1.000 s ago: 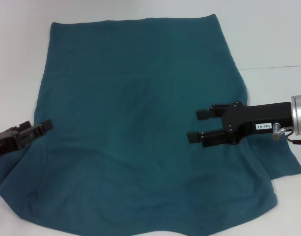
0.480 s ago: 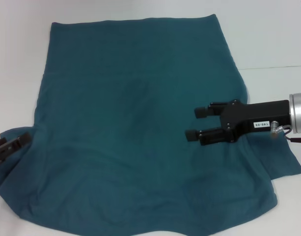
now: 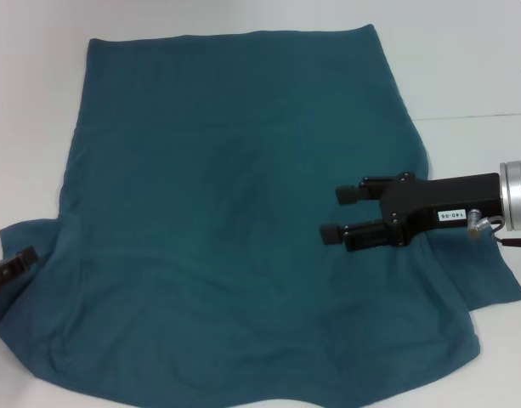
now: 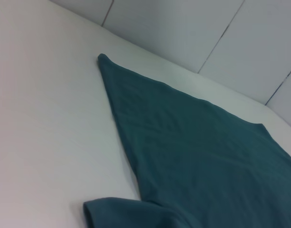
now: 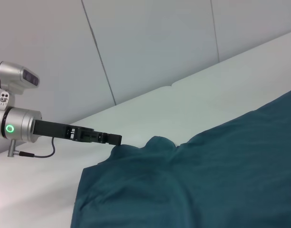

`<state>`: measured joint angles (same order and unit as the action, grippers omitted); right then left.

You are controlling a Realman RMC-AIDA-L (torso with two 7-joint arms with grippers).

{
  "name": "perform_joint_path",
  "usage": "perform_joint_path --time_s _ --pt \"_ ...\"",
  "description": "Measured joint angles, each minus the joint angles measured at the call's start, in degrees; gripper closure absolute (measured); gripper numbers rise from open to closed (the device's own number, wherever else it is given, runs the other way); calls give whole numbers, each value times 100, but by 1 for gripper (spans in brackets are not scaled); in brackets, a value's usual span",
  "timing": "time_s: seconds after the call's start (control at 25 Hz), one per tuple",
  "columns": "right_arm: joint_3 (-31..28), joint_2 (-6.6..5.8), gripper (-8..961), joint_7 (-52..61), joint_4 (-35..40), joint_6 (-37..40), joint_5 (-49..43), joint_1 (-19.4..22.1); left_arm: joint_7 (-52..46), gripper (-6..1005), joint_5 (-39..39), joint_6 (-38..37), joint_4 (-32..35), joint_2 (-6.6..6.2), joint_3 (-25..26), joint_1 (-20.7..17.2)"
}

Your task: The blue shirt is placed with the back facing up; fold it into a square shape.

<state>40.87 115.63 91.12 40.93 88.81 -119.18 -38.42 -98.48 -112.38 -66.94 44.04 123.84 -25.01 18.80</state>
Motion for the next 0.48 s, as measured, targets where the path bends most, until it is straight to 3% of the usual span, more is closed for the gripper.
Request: perform_joint_path --time_s 0.48 --pt "-8 19 55 10 3 -13 3 26 88 124 -27 173 -17 -4 143 -14"
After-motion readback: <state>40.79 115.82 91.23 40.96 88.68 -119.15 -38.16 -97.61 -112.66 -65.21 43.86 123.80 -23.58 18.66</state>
